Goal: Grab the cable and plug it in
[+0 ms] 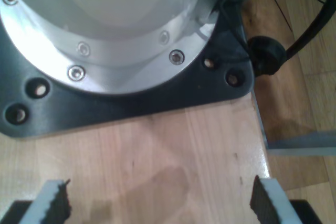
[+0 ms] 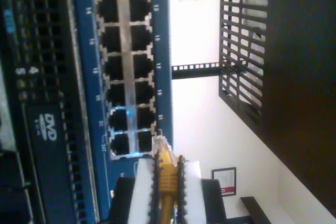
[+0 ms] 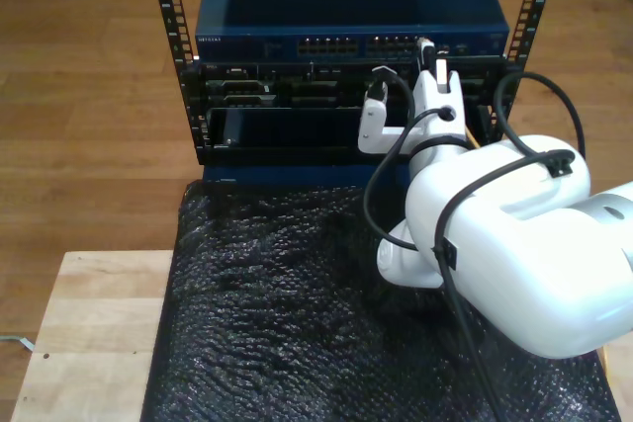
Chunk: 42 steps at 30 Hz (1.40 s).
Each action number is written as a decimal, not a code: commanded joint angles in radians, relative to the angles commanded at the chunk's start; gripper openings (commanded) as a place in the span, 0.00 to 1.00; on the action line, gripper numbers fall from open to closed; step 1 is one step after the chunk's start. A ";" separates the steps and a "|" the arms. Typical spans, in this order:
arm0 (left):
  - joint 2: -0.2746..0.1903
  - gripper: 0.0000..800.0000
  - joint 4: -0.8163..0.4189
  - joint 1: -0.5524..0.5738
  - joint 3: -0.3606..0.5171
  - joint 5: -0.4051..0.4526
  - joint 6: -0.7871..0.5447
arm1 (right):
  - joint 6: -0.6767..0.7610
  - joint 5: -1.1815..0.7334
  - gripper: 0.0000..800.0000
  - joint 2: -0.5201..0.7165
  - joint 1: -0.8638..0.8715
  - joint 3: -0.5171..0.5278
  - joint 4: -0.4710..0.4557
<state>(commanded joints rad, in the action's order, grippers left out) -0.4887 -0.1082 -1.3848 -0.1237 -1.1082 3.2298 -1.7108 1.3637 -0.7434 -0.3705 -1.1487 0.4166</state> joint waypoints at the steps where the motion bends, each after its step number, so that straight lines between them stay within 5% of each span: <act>1: 0.000 1.00 0.002 0.000 0.000 0.002 0.000 | 0.000 0.000 0.00 0.000 0.000 0.000 0.000; 42: 0.000 1.00 0.002 0.000 0.000 0.000 0.000 | -0.002 -0.008 0.00 -0.031 0.000 -0.049 0.015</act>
<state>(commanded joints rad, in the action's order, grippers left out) -0.4887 -0.1066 -1.3848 -0.1237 -1.1082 3.2298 -1.7123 1.3560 -0.7741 -0.3705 -1.1978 0.4319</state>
